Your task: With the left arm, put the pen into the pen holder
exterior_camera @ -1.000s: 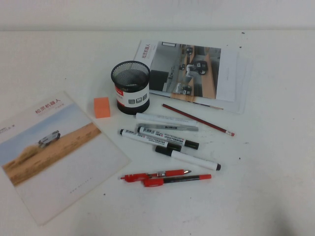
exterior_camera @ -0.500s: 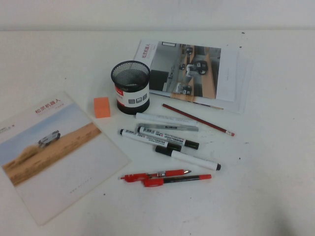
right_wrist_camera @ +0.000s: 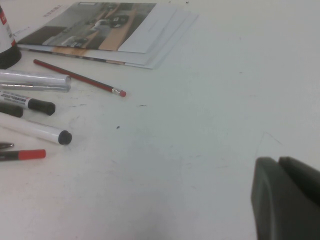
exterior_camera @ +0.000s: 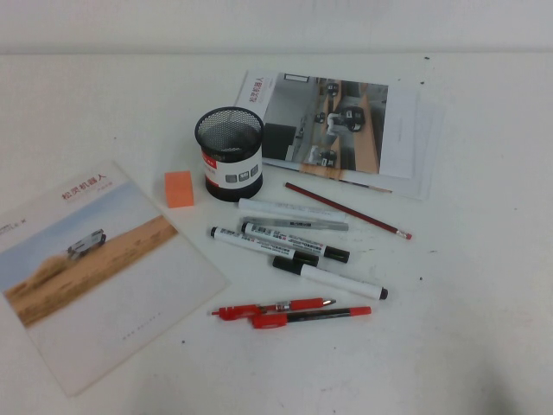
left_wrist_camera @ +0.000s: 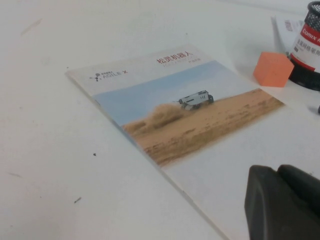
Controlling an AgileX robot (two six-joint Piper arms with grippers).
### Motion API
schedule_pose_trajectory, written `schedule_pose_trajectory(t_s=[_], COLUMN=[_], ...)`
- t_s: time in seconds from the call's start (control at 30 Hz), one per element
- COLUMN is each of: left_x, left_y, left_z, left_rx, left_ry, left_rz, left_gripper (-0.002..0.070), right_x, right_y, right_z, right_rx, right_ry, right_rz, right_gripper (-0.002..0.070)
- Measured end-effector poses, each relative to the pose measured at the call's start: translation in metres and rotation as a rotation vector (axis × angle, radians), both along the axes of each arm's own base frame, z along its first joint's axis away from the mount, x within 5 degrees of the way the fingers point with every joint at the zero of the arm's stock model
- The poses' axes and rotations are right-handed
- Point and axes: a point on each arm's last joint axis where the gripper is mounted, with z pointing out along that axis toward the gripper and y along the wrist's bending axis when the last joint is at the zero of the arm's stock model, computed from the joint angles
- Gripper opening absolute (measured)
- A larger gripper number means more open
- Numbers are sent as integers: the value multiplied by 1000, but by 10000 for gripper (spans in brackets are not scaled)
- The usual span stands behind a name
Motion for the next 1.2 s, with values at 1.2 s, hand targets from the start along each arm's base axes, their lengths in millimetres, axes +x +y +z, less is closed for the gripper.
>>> schedule_pose_trajectory(t_s=[1.2], left_x=[5], left_y=[-3], left_z=[37], left_rx=[-321], left_ry=[-165], left_rz=[17], left_gripper=[-1], right_x=[0], right_y=[0], right_z=[0], right_rx=[0], right_ry=[0], right_rz=[0], right_gripper=[-22])
